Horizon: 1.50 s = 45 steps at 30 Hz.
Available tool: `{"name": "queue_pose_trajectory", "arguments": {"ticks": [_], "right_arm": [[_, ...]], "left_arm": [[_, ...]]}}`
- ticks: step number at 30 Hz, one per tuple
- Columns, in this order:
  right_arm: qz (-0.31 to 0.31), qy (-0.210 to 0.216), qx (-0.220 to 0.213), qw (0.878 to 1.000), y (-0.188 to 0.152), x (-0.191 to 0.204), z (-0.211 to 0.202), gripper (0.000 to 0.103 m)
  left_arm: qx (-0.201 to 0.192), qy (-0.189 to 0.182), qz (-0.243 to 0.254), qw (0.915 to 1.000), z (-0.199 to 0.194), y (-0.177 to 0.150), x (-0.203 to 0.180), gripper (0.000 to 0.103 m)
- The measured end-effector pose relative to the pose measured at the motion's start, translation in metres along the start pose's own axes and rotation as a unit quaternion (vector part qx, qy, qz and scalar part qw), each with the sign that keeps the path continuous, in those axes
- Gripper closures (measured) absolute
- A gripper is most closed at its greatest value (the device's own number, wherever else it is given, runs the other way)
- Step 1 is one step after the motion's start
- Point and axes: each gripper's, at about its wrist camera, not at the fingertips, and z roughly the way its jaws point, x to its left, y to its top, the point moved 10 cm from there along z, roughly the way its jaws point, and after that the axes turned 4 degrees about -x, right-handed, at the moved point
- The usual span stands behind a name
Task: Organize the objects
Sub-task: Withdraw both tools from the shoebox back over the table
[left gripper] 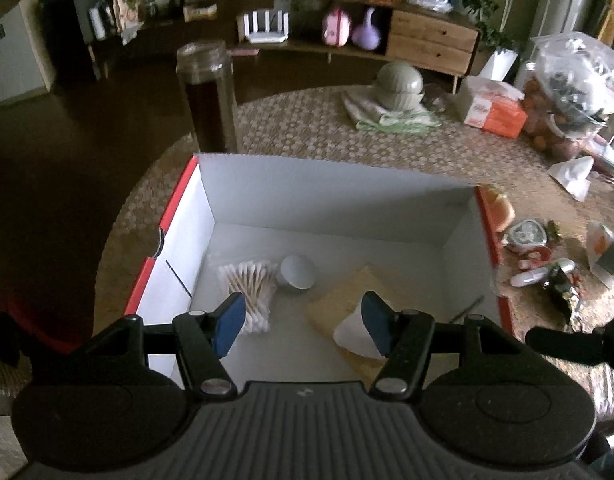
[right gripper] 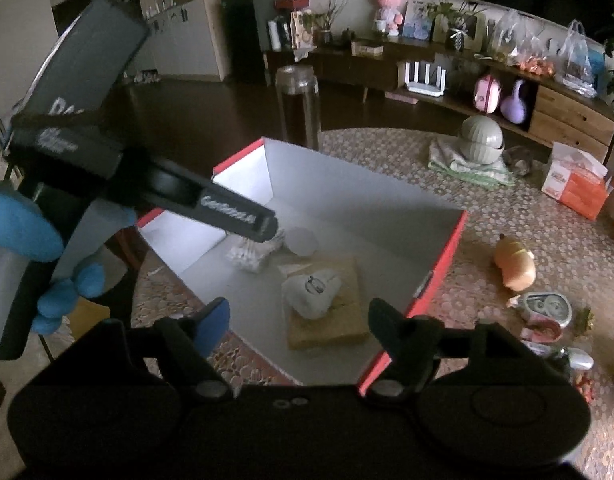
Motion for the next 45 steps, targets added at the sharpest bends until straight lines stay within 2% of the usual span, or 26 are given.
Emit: {"name": "queue_pose_trajectory", "arguments": {"ticks": [7,10,15,17,20,23,29,31,33,41,45], "right_arm": [[0.003,0.000,-0.028,1.000,-0.011,-0.010,-0.033,0.019],[0.020,-0.001,-0.021,1.000,-0.018,-0.019,-0.041,0.019],[0.021,-0.012,-0.038,0.999,-0.031,-0.038,-0.056,0.019],[0.040,-0.024,-0.047,0.998,-0.038,-0.051,-0.063,0.019],[0.077,-0.032,-0.038,0.996,-0.049,-0.070,-0.069,0.019],[0.061,-0.055,-0.040,0.996,-0.060,-0.086,-0.075,0.018],[0.030,-0.088,-0.041,0.995,-0.086,-0.117,-0.093,0.015],[0.032,-0.100,-0.036,0.994,-0.094,-0.131,-0.098,0.015],[0.017,-0.115,-0.040,0.992,-0.101,-0.143,-0.105,0.014],[0.029,-0.131,-0.022,0.991,-0.131,-0.194,-0.128,0.014],[0.055,-0.152,-0.032,0.986,-0.136,-0.228,-0.140,0.014]], "left_arm": [[-0.032,-0.006,0.008,0.9994,-0.032,-0.010,-0.016,0.040],[-0.041,-0.012,0.003,0.9991,-0.041,-0.016,-0.023,0.031],[-0.046,-0.025,0.002,0.9986,-0.052,-0.029,-0.043,0.028],[-0.051,-0.030,0.007,0.9982,-0.057,-0.033,-0.054,0.023],[-0.056,-0.041,0.012,0.9975,-0.062,-0.038,-0.070,0.021],[-0.058,-0.051,0.019,0.9968,-0.065,-0.044,-0.087,0.019],[-0.060,-0.067,0.039,0.9951,-0.065,-0.055,-0.123,0.017],[-0.061,-0.074,0.044,0.9944,-0.063,-0.059,-0.136,0.012],[-0.063,-0.082,0.047,0.9936,-0.062,-0.062,-0.149,0.001],[-0.056,-0.099,0.059,0.9917,-0.045,-0.070,-0.200,0.001],[-0.049,-0.110,0.067,0.9904,-0.034,-0.071,-0.227,0.001]]}}
